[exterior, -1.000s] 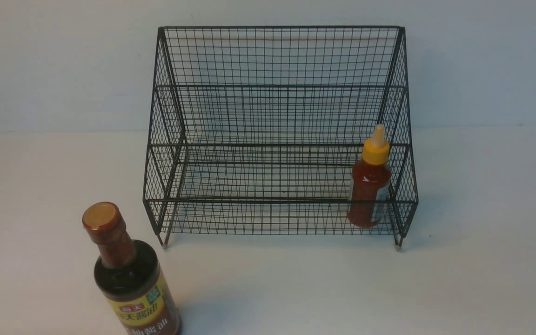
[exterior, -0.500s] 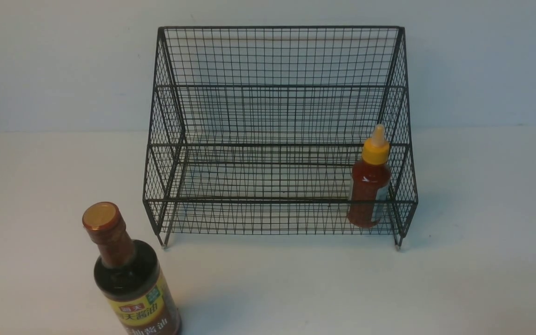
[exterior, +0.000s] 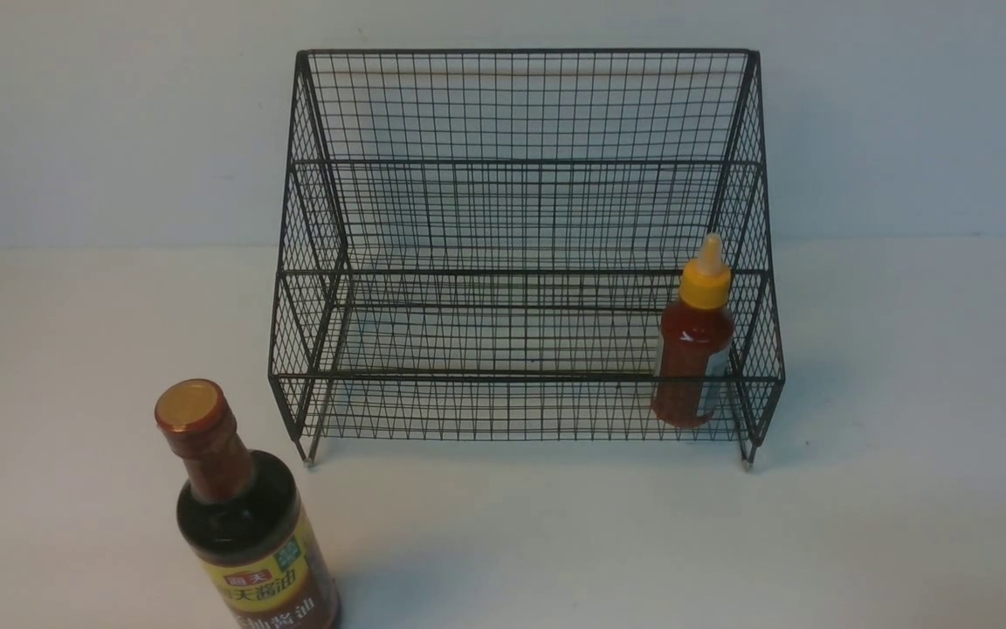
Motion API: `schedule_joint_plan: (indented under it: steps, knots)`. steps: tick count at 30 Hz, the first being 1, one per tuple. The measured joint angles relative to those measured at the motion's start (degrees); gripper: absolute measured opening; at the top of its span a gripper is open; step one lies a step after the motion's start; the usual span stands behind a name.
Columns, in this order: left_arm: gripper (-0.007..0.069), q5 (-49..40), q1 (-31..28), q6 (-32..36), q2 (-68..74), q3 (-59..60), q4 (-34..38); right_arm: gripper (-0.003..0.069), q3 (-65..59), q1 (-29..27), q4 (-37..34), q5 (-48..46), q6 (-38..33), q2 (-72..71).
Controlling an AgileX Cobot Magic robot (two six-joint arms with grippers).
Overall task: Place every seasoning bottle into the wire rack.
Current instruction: Use the left arm to grab the condiment bottle closest to it
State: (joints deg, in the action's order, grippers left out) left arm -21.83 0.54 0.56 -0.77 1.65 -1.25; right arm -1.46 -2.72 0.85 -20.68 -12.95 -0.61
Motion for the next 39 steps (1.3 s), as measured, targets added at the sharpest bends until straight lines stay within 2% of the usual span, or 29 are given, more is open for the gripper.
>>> schedule_joint_plan:
  steps: [7, 9, 13, 17, 18, 19, 20, 23, 25, 28, 29, 31, 34, 37, 39]
  knots:
    - [-0.0005, 0.0, 0.0, 0.6, 0.0, 0.0, -1.61, -0.0015, 0.0, -0.23, 0.0, 0.0, 0.0, 0.0]
    - [-0.0005, 0.06, 0.0, -1.5, 0.0, 0.0, 0.04, -0.0015, 0.0, -0.29, 0.0, 0.0, 0.0, 0.0]
    - [-0.0005, 0.25, 0.0, -10.29, 0.0, 0.0, 12.88, -0.0015, 0.0, -0.29, -0.2, 0.0, 0.59, 0.0]
    - [-0.0005, 0.25, 0.0, -20.88, 0.0, 0.0, 31.38, -0.0015, 0.0, -0.29, -0.25, -0.06, 4.4, 0.0]
    - [-0.0005, 0.25, 0.0, -21.14, 0.0, 0.0, 32.12, -0.0015, 0.0, -0.29, -0.27, -0.06, 4.76, 0.0]
    - [-0.0005, 0.4, 0.0, -22.42, 0.0, 0.0, 37.66, -0.0015, 0.0, -0.29, -0.27, -0.06, 6.02, 0.0]
    - [-0.0005, 0.85, 0.0, -22.81, 0.0, 0.0, 40.26, -0.0015, 0.0, -0.29, -0.32, -0.11, 6.8, 0.0]
    - [-0.0005, 3.25, 0.0, -22.65, 0.0, 0.0, 42.88, -0.0015, 0.0, -0.29, -0.39, -0.11, 7.13, 0.0]
    - [-0.0005, 4.09, 0.0, -19.46, 0.0, -0.3, 42.86, -0.0015, 0.0, -0.29, -0.39, -0.11, 7.14, 0.0]
    - [-0.0005, 0.34, 0.0, -12.38, 0.0, -3.73, 42.23, -0.0015, 0.0, -0.29, -0.39, -0.11, 7.26, 0.0]
    - [-0.0005, -3.02, 0.0, -6.61, 0.99, -8.24, 41.86, -0.0015, 0.0, -0.29, -0.39, -0.11, 7.26, 0.0]
    - [-0.0005, -7.2, 0.0, 0.44, 4.63, -14.77, 41.22, -0.0015, 0.0, -0.29, -0.39, -0.11, 7.26, 0.0]
    - [-0.0002, -12.07, 0.0, 8.38, 11.28, -21.89, 40.25, -0.0015, 0.0, -0.29, -0.39, -0.11, 7.26, 0.0]
    - [0.0041, -17.87, 0.0, 19.05, 20.6, -30.21, 39.29, -0.0015, 0.0, -0.29, -0.39, -0.11, 7.26, 0.0]
    - [0.0127, -20.55, 0.0, 24.62, 27.8, -35.09, 39.38, -0.0015, 0.0, -0.29, -0.39, -0.11, 7.26, 0.0]
